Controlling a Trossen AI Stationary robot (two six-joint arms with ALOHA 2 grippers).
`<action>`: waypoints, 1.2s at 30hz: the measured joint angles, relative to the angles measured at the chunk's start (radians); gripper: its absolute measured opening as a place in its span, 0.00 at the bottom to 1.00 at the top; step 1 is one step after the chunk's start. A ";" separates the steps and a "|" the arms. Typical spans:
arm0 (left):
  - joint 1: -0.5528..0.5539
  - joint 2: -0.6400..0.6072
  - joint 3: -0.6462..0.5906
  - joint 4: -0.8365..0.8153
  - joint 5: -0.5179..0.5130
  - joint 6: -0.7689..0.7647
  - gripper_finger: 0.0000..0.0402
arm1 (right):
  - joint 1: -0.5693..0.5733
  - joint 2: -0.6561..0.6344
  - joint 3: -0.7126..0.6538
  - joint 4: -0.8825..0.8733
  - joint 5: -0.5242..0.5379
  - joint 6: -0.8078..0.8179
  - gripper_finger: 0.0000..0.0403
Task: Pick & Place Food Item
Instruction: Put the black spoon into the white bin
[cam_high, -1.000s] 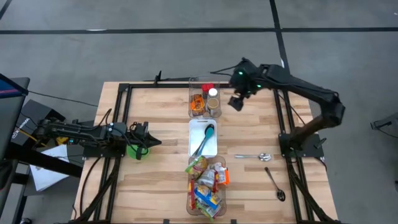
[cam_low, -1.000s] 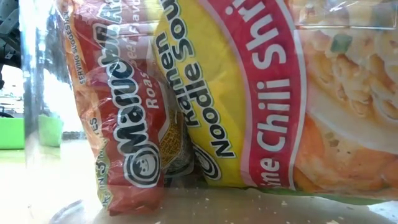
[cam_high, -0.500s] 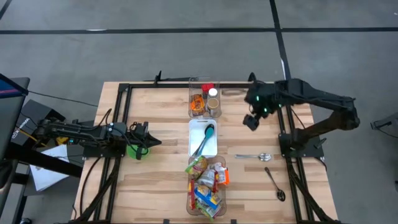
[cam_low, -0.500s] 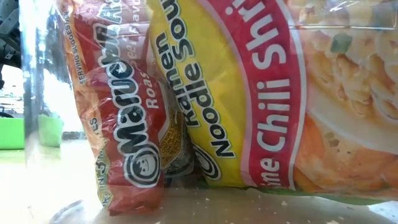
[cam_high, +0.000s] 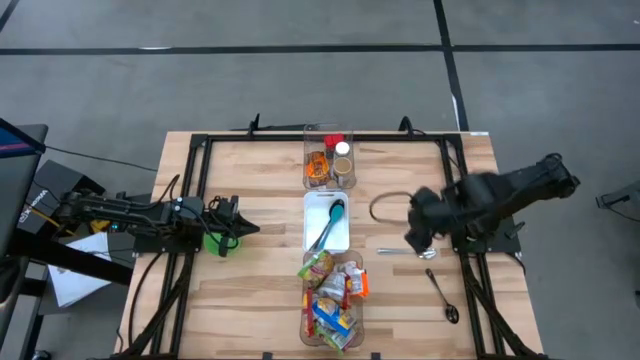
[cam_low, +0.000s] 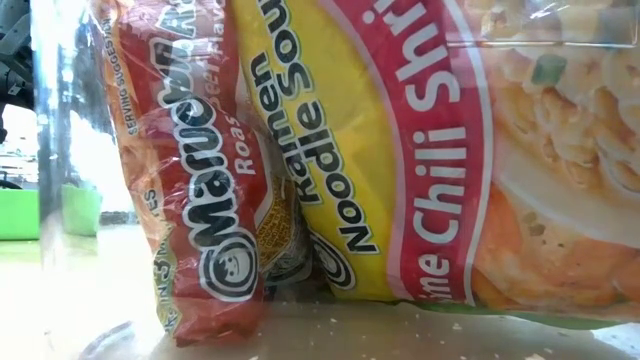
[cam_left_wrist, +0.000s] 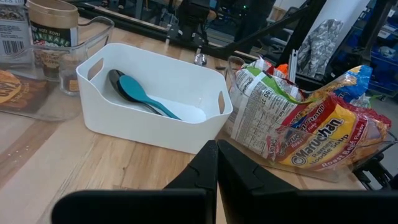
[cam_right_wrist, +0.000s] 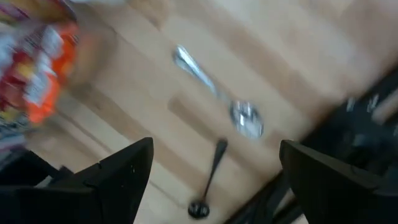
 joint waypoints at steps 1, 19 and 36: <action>0.000 0.000 0.000 0.000 0.000 0.000 0.00 | 0.033 0.000 -0.026 0.001 -0.013 0.055 0.85; 0.000 0.000 0.000 0.000 0.000 0.000 0.00 | 0.485 0.012 -0.455 0.444 -0.201 0.706 0.79; 0.000 0.000 0.000 0.000 0.000 0.000 0.00 | 0.578 0.012 -0.721 0.763 -0.299 0.804 0.77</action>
